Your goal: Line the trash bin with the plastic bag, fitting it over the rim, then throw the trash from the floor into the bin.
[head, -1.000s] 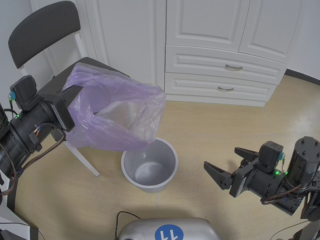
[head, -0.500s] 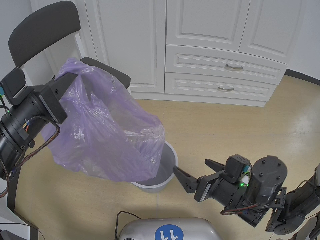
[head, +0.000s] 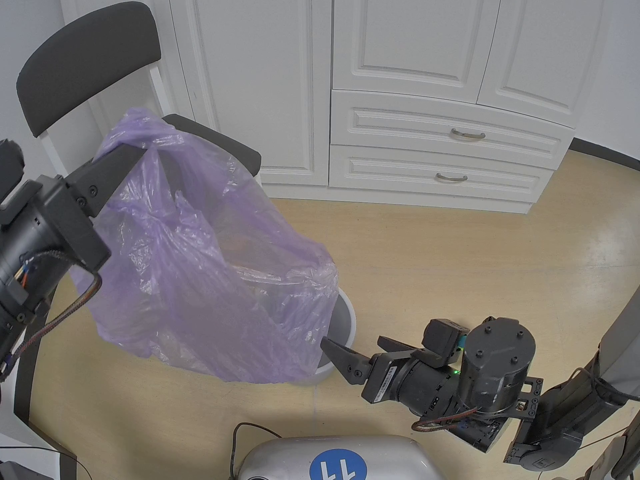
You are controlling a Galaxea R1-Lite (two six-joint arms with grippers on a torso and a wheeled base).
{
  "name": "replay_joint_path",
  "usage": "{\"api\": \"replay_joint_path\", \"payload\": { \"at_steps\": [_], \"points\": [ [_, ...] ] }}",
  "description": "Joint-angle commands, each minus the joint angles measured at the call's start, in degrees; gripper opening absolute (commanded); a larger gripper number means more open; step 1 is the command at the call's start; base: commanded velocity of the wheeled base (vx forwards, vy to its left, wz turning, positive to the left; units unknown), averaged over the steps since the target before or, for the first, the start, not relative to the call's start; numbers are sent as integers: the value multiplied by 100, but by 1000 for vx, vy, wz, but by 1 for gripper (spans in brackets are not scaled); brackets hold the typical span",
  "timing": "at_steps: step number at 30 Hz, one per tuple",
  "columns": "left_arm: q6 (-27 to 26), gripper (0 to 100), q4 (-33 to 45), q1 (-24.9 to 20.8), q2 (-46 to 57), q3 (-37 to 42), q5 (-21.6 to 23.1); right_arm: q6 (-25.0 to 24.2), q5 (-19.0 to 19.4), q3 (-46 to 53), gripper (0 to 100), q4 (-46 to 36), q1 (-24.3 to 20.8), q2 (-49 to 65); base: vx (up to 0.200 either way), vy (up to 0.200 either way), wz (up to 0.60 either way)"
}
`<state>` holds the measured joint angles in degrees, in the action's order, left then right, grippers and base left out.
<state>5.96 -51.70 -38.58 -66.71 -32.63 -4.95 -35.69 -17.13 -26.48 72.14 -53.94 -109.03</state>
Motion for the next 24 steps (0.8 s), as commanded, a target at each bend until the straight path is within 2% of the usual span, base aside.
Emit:
{"api": "replay_joint_path", "payload": {
  "at_steps": [1,7,17,18,21,24],
  "points": [
    [-16,0,2,-308,501,196,249,-78,140,11,100,248,112,119,0,0,0],
    [-7,0,11,-396,931,345,776,-104,157,-15,100,335,165,49,0,0,0],
    [10,0,-16,-475,993,302,811,-333,245,20,100,669,209,-136,0,0,0],
    [37,0,-68,-642,1019,284,803,-342,227,29,100,1162,209,-338,0,0,0],
    [28,0,-200,-738,1063,319,803,-324,210,46,100,1768,253,-681,0,0,0],
    [28,0,-209,-747,1054,319,803,-324,236,187,100,1786,262,-874,0,0,0]
  ]
}}
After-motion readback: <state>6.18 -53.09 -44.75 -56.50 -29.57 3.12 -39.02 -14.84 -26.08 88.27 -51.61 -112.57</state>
